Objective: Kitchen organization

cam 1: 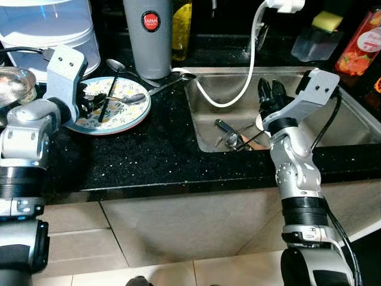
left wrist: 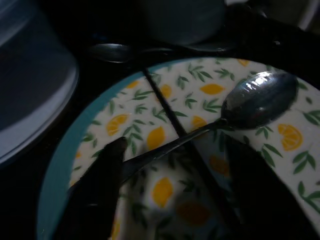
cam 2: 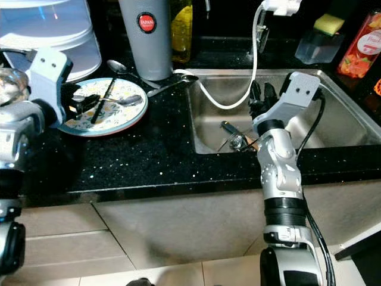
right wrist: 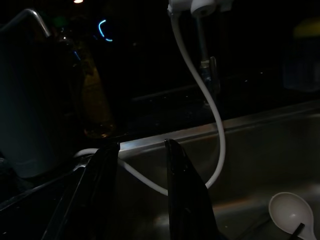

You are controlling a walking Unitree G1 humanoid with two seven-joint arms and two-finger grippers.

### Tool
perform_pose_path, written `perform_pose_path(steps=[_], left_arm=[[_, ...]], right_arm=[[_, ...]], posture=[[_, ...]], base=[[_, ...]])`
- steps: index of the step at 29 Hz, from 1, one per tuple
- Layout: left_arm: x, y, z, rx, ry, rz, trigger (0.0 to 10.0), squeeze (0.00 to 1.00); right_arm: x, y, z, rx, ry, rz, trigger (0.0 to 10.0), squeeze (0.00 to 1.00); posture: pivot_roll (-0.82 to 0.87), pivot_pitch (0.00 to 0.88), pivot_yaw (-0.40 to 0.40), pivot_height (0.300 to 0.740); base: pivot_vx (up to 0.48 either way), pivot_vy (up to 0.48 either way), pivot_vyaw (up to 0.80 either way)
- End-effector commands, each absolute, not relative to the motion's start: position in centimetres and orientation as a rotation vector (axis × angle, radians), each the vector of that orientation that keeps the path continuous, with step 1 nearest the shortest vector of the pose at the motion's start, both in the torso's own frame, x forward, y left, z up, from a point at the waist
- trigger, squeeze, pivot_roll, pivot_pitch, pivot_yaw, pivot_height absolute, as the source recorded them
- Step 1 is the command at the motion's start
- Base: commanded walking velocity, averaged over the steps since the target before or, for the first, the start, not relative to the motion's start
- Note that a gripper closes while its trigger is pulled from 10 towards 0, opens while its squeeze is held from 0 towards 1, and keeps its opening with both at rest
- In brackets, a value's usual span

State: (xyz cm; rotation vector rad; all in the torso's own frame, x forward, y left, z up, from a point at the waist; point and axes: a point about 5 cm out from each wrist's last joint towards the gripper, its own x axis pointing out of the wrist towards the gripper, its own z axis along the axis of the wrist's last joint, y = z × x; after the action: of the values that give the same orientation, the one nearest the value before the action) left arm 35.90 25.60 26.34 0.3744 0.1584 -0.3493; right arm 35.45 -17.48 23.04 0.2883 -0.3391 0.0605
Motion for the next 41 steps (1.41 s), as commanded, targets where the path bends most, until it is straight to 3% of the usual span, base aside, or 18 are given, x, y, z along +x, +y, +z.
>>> perform_pose_path(steps=[1,10,11,25,27,38,39,41], left_arm=[[35.9,26.1,26.8,0.424,0.173,-0.377,10.0,1.0],[36.9,26.9,27.3,0.407,0.229,-0.451,10.0,1.0],[37.0,27.1,27.3,0.415,0.243,-0.461,10.0,0.0],[37.8,28.6,26.7,0.42,0.317,-0.464,10.0,0.0],[38.0,28.4,25.8,0.39,0.343,-0.487,10.0,0.0],[37.9,28.6,23.9,0.26,0.395,-0.482,10.0,0.0],[37.6,28.6,23.2,0.218,0.418,-0.508,8.0,0.0],[37.6,28.5,22.9,0.202,0.424,-0.518,8.0,0.0]], right_arm=[[35.4,-17.5,23.4,0.293,-0.344,0.069,10.0,0.0],[34.8,-17.7,23.2,0.294,-0.338,0.056,10.0,0.0],[34.8,-17.8,23.1,0.293,-0.337,0.053,10.0,0.0],[34.7,-17.5,23.3,0.295,-0.334,0.058,10.0,0.0],[34.1,-17.7,23.3,0.29,-0.333,0.048,10.0,0.0],[32.6,-18.4,22.7,0.279,-0.31,0.006,10.0,0.0],[32.4,-18.6,22.7,0.276,-0.308,-0.005,10.0,0.0],[32.4,-18.7,22.7,0.275,-0.307,-0.01,10.0,0.0]], posture=[[0.2,0.028,-0.058,0.74],[0.18,0.042,-0.042,0.74],[0.17,0.044,-0.038,0.74],[0.17,0.055,-0.036,0.74],[0.14,0.103,-0.013,0.74],[0.1,0.154,0.017,0.74],[0.08,0.158,0.021,0.74],[0.08,0.153,0.02,0.74]], base=[[0.0,0.0,0.0],[0.0,0.0,0.0],[0.0,0.0,0.0],[0.0,0.0,0.0],[0.0,0.0,0.0],[0.0,0.0,0.0],[0.0,0.0,0.0],[0.0,0.0,0.0]])
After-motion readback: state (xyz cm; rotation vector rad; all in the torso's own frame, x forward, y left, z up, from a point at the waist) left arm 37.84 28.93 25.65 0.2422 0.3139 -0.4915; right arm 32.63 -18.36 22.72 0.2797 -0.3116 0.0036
